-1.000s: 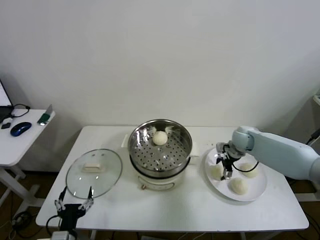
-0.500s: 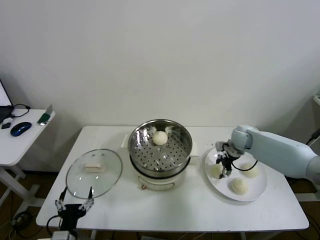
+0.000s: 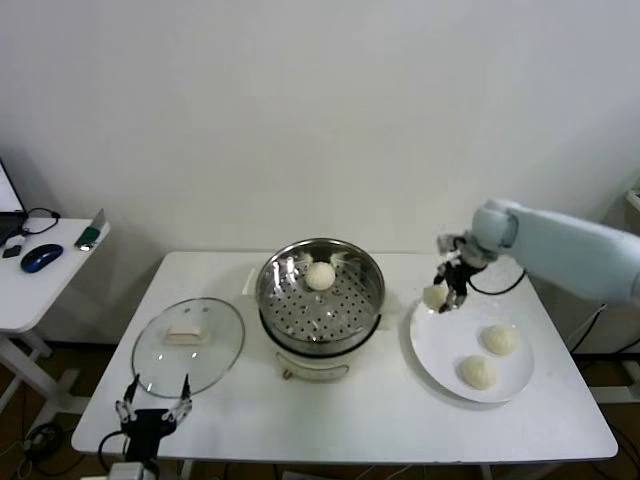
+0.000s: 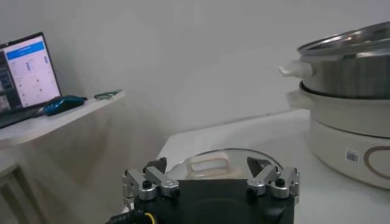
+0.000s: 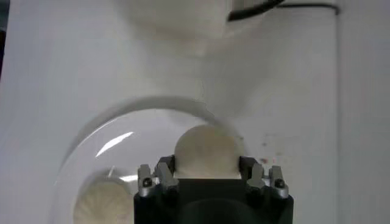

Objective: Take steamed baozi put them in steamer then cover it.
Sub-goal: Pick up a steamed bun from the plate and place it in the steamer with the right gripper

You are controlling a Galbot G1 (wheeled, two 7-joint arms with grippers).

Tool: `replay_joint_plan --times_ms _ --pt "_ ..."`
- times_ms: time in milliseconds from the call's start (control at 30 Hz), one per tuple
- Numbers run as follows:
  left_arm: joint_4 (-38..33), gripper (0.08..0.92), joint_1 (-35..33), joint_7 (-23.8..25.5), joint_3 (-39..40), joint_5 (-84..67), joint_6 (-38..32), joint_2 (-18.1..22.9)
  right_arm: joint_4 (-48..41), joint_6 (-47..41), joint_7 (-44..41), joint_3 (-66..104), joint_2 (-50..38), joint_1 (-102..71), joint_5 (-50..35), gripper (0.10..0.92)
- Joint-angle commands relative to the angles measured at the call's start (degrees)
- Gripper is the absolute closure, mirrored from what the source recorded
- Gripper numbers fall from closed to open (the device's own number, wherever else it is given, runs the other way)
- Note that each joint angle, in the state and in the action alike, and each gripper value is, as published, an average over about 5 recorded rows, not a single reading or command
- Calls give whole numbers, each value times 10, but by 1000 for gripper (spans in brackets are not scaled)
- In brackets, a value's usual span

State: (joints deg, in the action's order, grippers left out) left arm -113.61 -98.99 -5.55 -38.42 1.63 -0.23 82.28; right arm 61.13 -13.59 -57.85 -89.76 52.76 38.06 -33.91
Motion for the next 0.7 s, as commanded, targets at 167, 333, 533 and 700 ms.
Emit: replay_joint_plan --times_ms 167,333,533,700 --pt "-10 177 5 2 25 0 4 6 -1 -11 7 -118 136 195 -218 355" --pt "-13 177 8 6 36 4 -2 2 0 -27 34 -107 209 173 -256 355" --pt "-18 177 11 7 35 4 -4 -5 1 -44 62 -84 267 125 -270 355" --pt "-21 177 12 7 33 3 -5 -9 4 -52 80 -79 299 86 -268 355"
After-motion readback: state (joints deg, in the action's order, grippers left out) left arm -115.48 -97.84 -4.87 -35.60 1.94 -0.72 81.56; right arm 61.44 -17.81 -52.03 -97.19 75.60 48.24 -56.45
